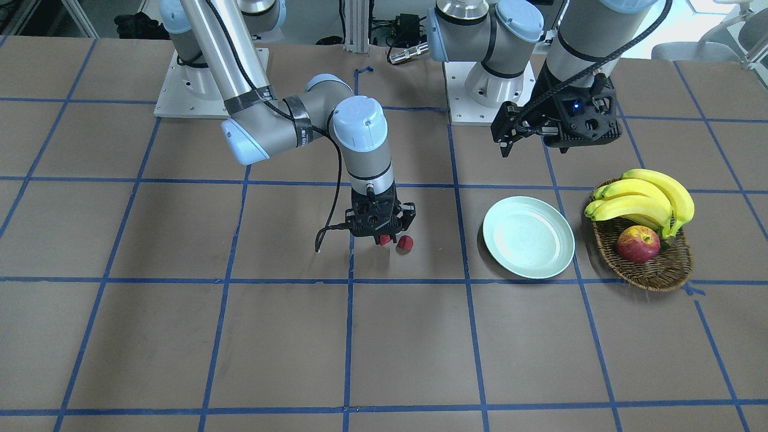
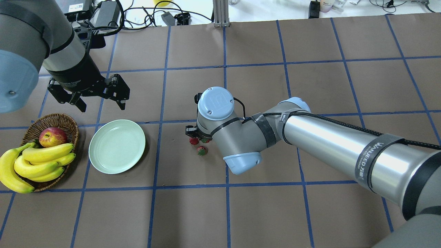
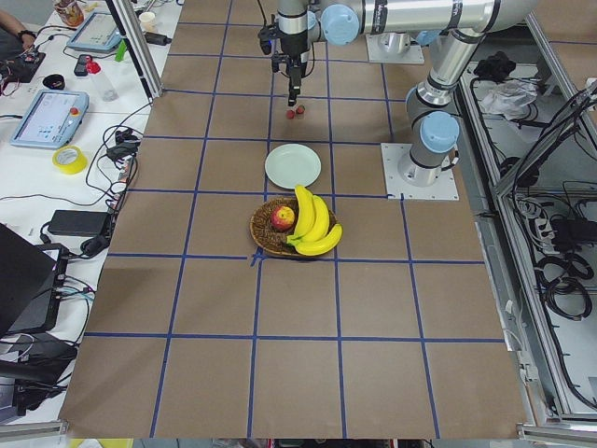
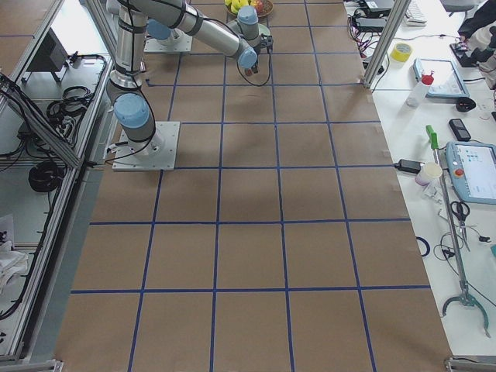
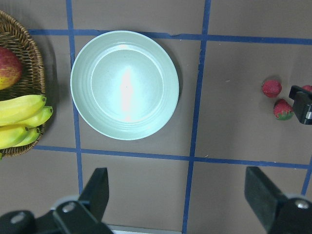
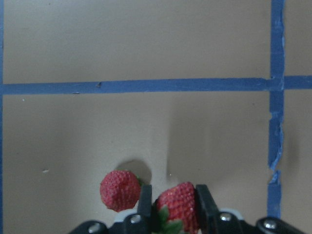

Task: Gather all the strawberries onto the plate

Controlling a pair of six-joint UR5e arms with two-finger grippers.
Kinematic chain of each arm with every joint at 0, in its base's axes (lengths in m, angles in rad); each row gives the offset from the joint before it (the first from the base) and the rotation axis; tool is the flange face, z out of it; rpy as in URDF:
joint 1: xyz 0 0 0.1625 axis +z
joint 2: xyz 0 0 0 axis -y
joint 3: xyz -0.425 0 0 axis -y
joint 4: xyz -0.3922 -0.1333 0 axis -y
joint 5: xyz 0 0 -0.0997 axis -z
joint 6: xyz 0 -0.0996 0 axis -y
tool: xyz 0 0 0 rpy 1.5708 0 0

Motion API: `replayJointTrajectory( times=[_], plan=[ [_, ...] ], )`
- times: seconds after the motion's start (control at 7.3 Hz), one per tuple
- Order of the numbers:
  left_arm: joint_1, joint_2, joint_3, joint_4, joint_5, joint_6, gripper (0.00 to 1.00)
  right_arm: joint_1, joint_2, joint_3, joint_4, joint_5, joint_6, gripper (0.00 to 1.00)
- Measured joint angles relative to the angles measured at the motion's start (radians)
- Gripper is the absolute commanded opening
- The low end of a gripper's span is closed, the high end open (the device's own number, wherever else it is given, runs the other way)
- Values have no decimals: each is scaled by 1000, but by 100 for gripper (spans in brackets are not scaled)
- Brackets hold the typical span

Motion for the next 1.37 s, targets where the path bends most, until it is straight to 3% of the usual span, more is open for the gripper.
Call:
replayJointTrajectory(
  times=[0.14, 0.27, 0.41, 0.55, 0.82, 1.1, 1.23, 1.37],
  plan=[
    [0, 0, 0, 1, 0, 0, 100, 0, 2, 0, 0, -2, -1, 62],
    [0, 0, 0, 1, 0, 0, 100, -1, 2, 1, 1, -4, 2, 66],
    [0, 0, 0, 1, 0, 0, 100, -1, 2, 5, 2, -6, 10, 82],
    [0, 0, 0, 2, -1, 0, 100, -1, 2, 11, 2, -7, 21, 84],
    [0, 0, 0, 3, -1, 0, 100, -1, 0, 13, 4, -8, 39, 97],
    [2, -1, 0, 2, -10, -1, 100, -14, -21, 5, 8, -8, 31, 100],
    [3, -3, 0, 0, -13, -1, 100, -46, -58, 9, 38, -8, -6, 100],
    [4, -7, 3, 0, -15, -1, 100, -120, -121, 12, 139, -6, -90, 100]
  ],
)
